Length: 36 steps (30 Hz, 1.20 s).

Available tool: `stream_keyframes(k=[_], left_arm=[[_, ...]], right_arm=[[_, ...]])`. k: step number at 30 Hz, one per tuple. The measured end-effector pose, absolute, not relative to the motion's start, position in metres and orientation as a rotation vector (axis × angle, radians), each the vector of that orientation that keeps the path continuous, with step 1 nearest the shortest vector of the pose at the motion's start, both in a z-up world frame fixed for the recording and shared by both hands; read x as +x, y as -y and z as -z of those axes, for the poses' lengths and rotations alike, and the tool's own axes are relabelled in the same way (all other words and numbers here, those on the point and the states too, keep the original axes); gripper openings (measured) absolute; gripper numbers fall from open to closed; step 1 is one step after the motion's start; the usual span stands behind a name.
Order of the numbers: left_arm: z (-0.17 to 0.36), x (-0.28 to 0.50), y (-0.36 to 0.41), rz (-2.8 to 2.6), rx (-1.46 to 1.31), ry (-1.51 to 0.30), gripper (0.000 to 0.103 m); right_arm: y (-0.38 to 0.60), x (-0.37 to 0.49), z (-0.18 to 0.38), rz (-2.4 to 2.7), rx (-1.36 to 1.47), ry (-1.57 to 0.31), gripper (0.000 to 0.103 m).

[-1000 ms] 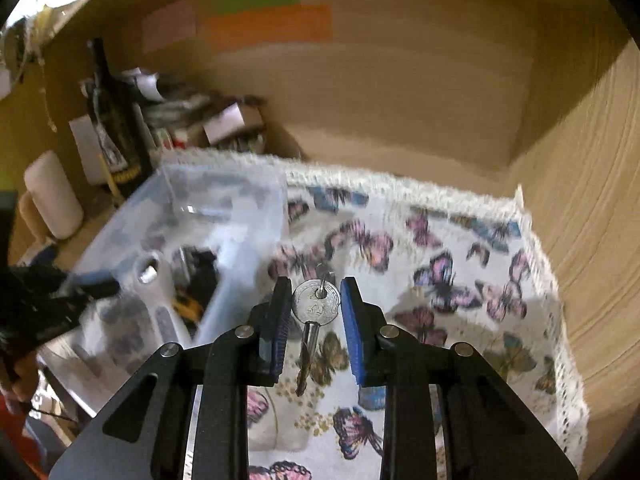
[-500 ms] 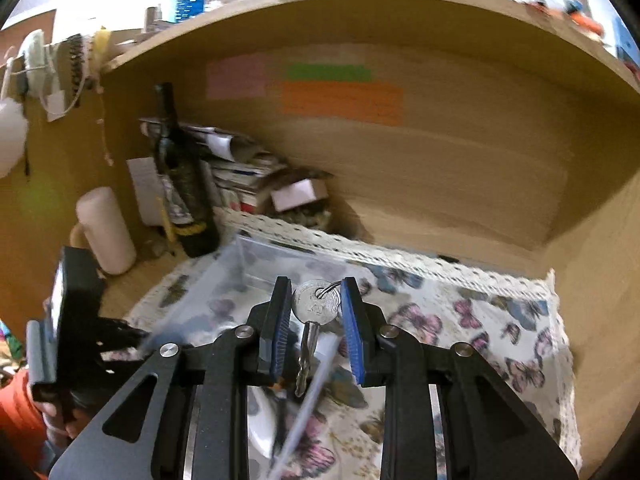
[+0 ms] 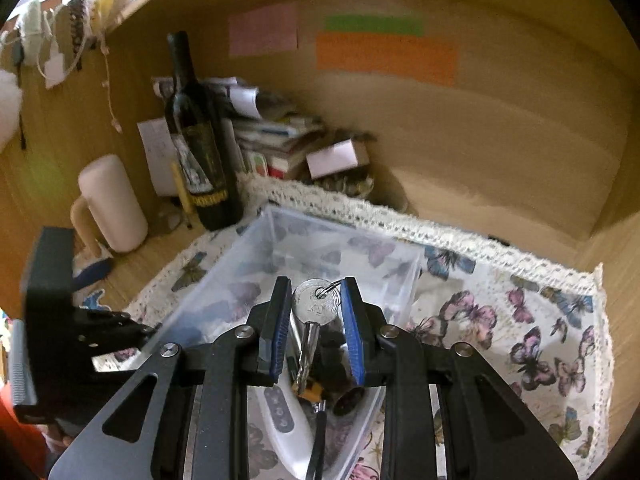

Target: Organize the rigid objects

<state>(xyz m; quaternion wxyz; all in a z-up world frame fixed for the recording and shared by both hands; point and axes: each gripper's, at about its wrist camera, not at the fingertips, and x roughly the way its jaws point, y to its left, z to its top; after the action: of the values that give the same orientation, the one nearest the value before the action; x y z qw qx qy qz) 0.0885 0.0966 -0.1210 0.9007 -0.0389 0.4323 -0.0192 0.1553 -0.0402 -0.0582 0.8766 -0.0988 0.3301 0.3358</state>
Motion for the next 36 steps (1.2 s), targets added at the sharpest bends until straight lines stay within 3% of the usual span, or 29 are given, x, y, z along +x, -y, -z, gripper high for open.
stream_keyframes(k=[7,13,17,19,22,25,26,30,33,36], left_arm=[[0.121,0.089,-0.097,0.039,-0.082,-0.896,0.015],[0.116,0.089,-0.094,0.028,-0.072,-0.895,0.015],[0.098,0.083,-0.088,0.005,-0.030,-0.849,0.015],[0.085,0.080,-0.085,-0.005,-0.014,-0.817,0.019],[0.064,0.071,-0.080,-0.003,-0.015,-0.757,0.032],[0.045,0.059,-0.073,-0.003,-0.018,-0.682,0.055],[0.038,0.054,-0.070,-0.002,-0.018,-0.649,0.064],[0.016,0.033,-0.056,-0.012,-0.007,-0.531,0.086],[0.006,0.019,-0.047,-0.020,-0.010,-0.458,0.096],[-0.001,0.009,-0.041,-0.025,-0.009,-0.416,0.099]], right_arm=[[0.045,0.161,0.075,-0.693,-0.208,-0.772,0.025],[0.063,0.151,0.064,-0.677,-0.188,-0.741,0.038],[0.079,0.141,0.053,-0.672,-0.157,-0.707,0.053],[0.089,0.134,0.047,-0.664,-0.142,-0.683,0.058],[0.103,0.124,0.039,-0.648,-0.118,-0.655,0.071],[0.116,0.112,0.033,-0.616,-0.096,-0.617,0.075],[0.119,0.110,0.031,-0.611,-0.095,-0.609,0.081],[0.135,0.093,0.024,-0.577,-0.076,-0.557,0.099],[0.146,0.083,0.019,-0.544,-0.057,-0.512,0.103],[0.155,0.074,0.016,-0.525,-0.049,-0.487,0.103]])
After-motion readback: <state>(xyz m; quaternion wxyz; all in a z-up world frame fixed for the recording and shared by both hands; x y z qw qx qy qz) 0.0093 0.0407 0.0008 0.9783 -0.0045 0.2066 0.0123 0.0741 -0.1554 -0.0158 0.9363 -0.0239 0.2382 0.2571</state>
